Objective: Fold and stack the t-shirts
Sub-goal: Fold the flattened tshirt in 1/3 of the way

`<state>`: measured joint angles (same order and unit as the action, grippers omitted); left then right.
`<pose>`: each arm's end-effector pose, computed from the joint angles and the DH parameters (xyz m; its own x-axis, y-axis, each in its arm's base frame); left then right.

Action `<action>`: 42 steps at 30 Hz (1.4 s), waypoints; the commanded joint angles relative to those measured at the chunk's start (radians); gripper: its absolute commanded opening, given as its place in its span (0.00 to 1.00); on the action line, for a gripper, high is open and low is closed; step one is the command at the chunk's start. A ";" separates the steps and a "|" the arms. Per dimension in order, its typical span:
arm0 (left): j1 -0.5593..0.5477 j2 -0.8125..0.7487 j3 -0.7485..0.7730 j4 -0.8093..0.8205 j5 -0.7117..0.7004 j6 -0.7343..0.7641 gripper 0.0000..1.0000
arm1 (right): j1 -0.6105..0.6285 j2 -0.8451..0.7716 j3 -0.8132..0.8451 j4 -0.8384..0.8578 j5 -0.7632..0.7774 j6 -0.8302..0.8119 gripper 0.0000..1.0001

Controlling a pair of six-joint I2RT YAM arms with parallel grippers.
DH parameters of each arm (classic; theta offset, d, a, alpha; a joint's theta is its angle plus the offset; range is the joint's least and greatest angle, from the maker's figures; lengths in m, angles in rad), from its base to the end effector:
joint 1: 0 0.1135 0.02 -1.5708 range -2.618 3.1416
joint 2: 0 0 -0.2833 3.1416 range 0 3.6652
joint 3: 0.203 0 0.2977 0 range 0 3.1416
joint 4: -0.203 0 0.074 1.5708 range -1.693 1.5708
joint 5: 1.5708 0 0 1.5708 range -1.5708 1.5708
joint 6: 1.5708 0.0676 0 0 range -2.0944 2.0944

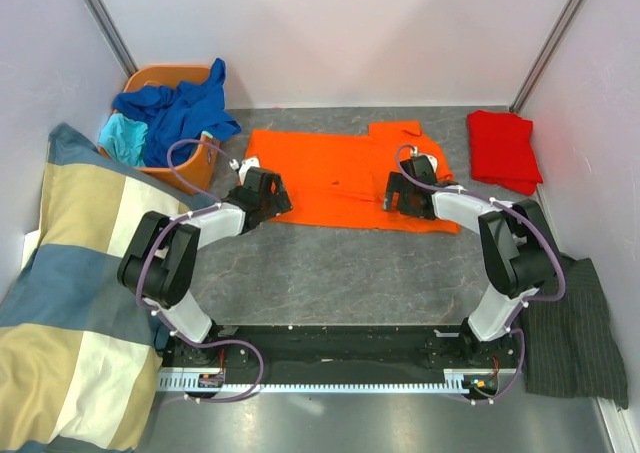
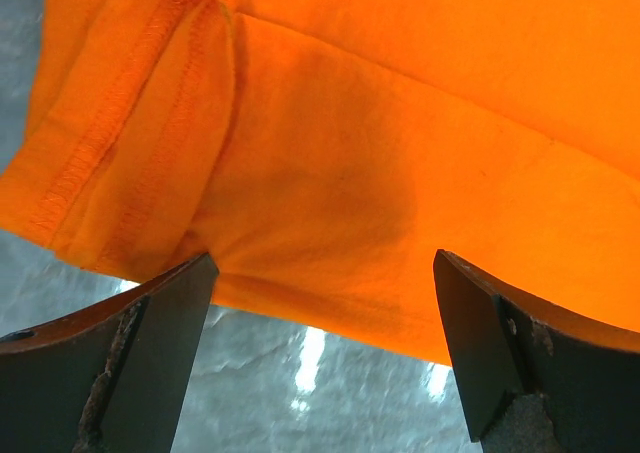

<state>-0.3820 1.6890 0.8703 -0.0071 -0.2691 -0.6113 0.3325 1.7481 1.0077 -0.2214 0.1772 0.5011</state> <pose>0.3693 -0.1290 0.1206 -0.6688 -0.3276 -0.6674 -0.2342 0.9448 -0.2291 0.3877 0.1213 0.1247 -0.7885 0.2280 -0.5712 0.1743 0.9735 0.1480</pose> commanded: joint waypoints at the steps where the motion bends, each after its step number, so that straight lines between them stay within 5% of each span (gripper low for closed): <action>1: 0.006 -0.046 -0.088 -0.083 -0.064 -0.045 1.00 | -0.023 -0.039 -0.058 -0.101 0.061 -0.029 0.98; 21: -0.032 -0.350 -0.218 -0.120 -0.025 -0.102 1.00 | -0.032 -0.157 0.031 -0.173 -0.082 -0.018 0.98; 29: -0.034 -0.336 -0.197 -0.129 -0.028 -0.093 1.00 | -0.030 -0.105 0.057 -0.069 -0.274 0.025 0.98; 42: -0.034 -0.348 -0.212 -0.134 -0.041 -0.085 1.00 | -0.021 -0.006 0.066 0.019 -0.337 0.082 0.98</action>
<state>-0.4122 1.3586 0.6445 -0.1341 -0.2790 -0.6914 0.3046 1.7271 1.0317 -0.2508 -0.1345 0.5606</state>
